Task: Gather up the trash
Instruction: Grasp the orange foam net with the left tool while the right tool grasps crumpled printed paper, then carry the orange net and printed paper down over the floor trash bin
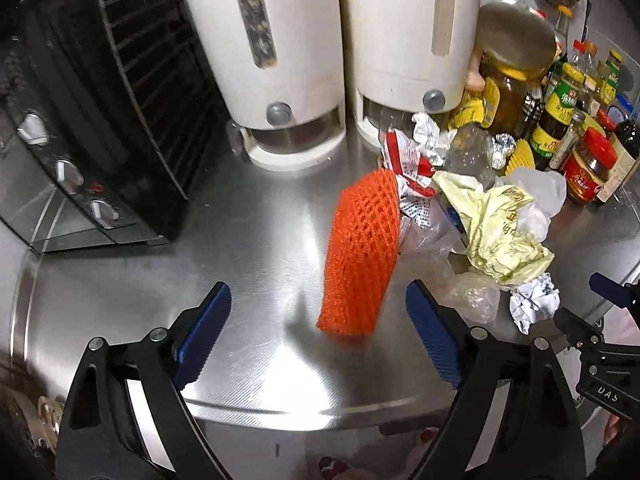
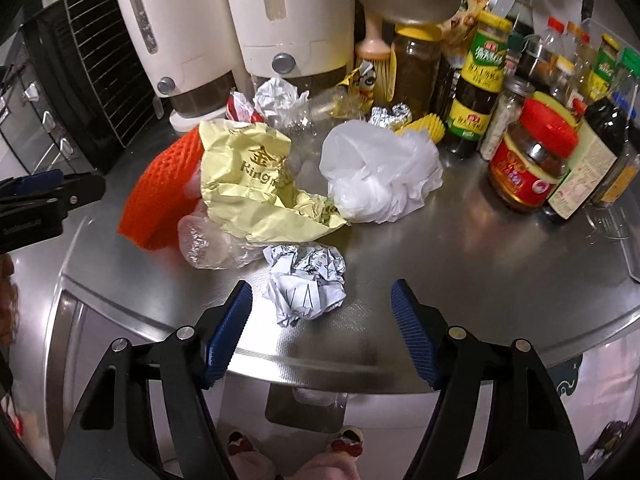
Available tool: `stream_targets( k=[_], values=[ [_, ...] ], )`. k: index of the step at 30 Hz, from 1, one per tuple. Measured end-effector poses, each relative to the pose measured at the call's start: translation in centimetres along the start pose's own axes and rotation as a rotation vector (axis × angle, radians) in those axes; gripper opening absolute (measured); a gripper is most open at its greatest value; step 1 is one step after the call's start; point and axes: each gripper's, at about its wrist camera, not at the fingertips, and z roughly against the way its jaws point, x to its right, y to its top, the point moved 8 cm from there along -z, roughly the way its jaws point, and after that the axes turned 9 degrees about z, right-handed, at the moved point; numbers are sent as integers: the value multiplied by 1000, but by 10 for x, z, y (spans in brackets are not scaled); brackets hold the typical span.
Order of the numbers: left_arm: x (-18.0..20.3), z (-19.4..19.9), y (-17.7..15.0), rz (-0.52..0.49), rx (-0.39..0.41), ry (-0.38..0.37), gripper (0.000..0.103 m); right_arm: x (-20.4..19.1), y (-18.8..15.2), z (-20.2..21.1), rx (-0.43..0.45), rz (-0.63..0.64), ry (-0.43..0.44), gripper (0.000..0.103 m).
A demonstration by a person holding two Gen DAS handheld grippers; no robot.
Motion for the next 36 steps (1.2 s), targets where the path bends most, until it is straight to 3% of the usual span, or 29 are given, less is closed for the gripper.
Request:
stream_targets(
  k=[6,9,15,20,28,36],
  values=[
    [15,-28,-3,-25,-51,-23,79,0,-2,-16,-32,-1,21,72],
    [20,-42,-8,-27,-84,-38,74,2,-2,-23,-47,-2,31,68],
    [26,-67,-14,-32,-150,-65,47,-3,0,-38,-72,8,66,51],
    [30,-77,-19,-28,-188,-90,14,-9,0,-45,-85,35,48,41],
    [29,-64,-17,-2,-169,-116,10,-4,-4,-33,-91,24,28,38],
    [21,-16,-17,13,-85,-71,10,0,-9,-10,-55,0,0,38]
  ],
)
